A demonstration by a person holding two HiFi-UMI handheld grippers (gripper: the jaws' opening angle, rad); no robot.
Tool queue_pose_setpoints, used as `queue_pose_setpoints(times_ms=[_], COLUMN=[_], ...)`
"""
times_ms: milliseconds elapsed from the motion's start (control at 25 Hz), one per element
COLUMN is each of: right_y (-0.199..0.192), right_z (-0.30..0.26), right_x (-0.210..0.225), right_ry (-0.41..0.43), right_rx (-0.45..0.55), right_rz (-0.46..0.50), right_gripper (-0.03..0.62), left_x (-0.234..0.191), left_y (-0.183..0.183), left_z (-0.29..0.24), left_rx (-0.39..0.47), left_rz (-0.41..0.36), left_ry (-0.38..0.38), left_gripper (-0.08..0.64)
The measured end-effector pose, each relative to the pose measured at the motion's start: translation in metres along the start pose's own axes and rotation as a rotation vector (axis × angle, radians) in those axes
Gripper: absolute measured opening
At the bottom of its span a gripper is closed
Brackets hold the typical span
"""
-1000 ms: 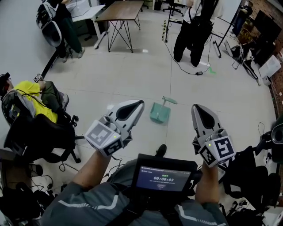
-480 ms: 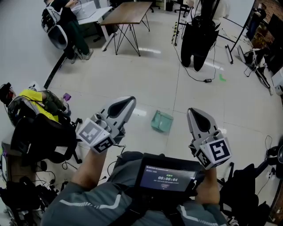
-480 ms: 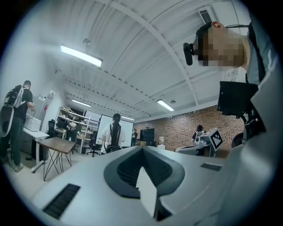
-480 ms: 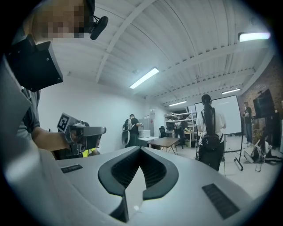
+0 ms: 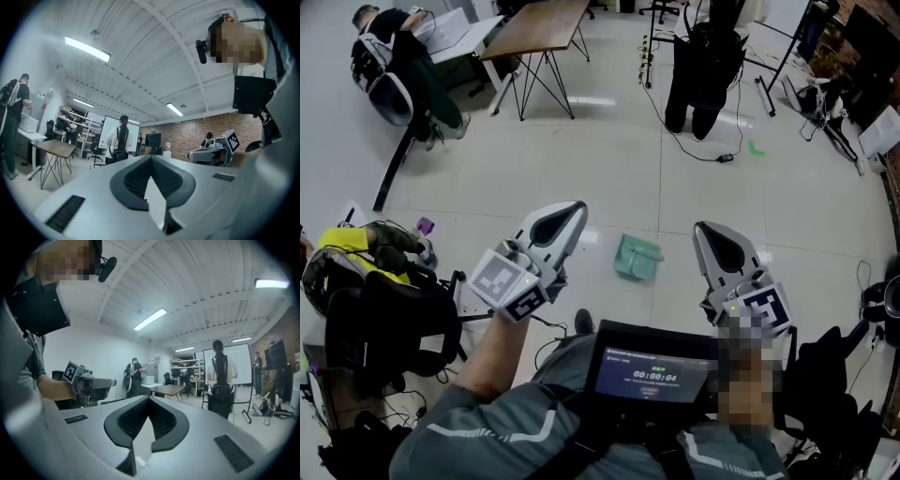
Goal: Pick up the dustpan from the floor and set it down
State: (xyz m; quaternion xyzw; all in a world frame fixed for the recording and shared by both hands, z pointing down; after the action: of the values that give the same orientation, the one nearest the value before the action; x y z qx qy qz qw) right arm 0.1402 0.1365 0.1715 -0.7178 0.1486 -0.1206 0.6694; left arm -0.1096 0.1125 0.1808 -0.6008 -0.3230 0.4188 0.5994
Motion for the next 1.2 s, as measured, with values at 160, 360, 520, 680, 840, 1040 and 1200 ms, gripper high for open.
queue_pose_setpoints(times_ms=[160, 360, 520, 680, 840, 1040, 1200], right_y=[0.001, -0.005, -0.017, -0.059, -0.130, -0.226, -0.311], right_z=[-0.020, -0.035, -0.050, -0.083, -0.119, -0.146, -0.183], right_x=[0.006, 0.008, 0.009, 0.014, 0.020, 0.031, 0.049], right_ry=[-0.034, -0.045, -0.042, -0.008, 0.055, 0.108, 0.148], right_rx=[0.005, -0.006, -0.038, -0.100, -0.206, -0.317, -0.380], right_rz=[-0.003, -0.001, -0.010, -0.009, 0.001, 0.026, 0.052], right_gripper=[0.011, 0.011, 0.018, 0.032, 0.103, 0.175, 0.176], left_x=[-0.022, -0.038, -0.053, -0.080, -0.109, -0.134, -0.166], left_y=[0.000, -0.008, -0.020, -0.054, -0.109, -0.210, -0.295], left_z=[-0.011, -0.017, -0.020, -0.033, -0.045, -0.059, -0.079], left_rx=[0.008, -0.002, -0.012, -0.050, -0.114, -0.233, -0.274], left_rz=[0.014, 0.022, 0.033, 0.075, 0.111, 0.187, 0.202], left_ry=[-0.021, -0.034, -0.038, -0.044, -0.019, -0.032, -0.054], left_gripper=[0.034, 0.034, 0.035, 0.035, 0.035, 0.035, 0.035])
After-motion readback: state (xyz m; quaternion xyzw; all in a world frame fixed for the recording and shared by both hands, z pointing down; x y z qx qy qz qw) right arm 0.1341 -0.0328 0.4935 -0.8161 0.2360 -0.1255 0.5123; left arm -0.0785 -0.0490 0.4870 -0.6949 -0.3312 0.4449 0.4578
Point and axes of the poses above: the fingertips, and each gripper's own axes: z backward along the fingers, x to its right, y out of its top, the point moved 6 cm from there along z, backward along the fingers, and after that the axes turned 15 degrees about -y, right-handed, at the moved point
